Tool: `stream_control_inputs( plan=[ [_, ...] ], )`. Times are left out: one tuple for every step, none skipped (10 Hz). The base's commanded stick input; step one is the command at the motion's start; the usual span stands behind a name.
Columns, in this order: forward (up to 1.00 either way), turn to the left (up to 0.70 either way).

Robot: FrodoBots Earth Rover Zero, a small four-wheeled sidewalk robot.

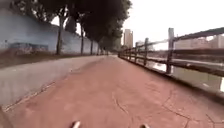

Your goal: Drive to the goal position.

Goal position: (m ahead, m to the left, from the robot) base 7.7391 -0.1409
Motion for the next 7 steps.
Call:
stream_control_inputs(
  plan=[
    [0.70,0.00],
    [0.70,0.00],
    [0.70,0.00],
    [0.70,0.00],
    [0.70,0.00],
    [0.70,0.00],
    [0.70,0.00]
  ],
)
